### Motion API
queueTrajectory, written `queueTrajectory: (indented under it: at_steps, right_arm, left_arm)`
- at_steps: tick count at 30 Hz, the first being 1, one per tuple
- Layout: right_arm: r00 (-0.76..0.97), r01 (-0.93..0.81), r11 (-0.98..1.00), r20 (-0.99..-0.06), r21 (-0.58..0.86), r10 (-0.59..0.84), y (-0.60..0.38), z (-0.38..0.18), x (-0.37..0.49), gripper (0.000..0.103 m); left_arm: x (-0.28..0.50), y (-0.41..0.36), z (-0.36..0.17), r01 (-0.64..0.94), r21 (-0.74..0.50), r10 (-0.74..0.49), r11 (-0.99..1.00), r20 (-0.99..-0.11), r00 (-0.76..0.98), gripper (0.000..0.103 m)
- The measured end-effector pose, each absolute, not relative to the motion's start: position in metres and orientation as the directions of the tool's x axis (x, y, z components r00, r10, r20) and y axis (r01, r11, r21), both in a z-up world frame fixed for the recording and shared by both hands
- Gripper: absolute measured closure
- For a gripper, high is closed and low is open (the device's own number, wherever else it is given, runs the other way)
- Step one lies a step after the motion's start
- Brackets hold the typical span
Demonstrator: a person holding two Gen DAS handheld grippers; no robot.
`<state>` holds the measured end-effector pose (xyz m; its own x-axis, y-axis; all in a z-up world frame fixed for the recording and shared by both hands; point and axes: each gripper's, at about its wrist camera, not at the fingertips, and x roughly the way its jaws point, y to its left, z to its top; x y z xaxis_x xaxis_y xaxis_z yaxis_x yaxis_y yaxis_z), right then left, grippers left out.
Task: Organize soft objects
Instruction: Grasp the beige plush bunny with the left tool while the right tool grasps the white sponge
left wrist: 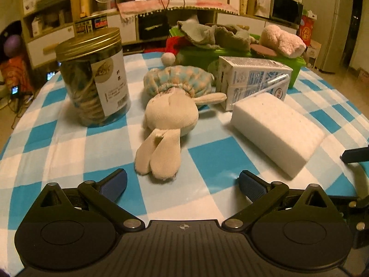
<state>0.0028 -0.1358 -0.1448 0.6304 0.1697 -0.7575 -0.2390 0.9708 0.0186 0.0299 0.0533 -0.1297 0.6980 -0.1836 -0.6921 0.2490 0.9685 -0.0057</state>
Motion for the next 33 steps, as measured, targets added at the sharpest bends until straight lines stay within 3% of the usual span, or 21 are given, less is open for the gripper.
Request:
queueTrajectory:
  at_steps: [17,33]
  right_arm:
    - [0.67,-0.206,0.978,-0.726,0.014,0.152,-0.121,-0.142,0.027,0.028]
    - [0.687,-0.199,0.98,-0.709,0.027,0.159,-0.115,-0.137,0.035,0.028]
  left_arm:
    - [0.068,0.052,-0.131,0.186,-0.008,-0.146,0.982,-0.659,0.738,0.006]
    - [0.086,0.056,-0.116,0.158,-0.06,-0.16,0.986,-0.633,0.758,0.03]
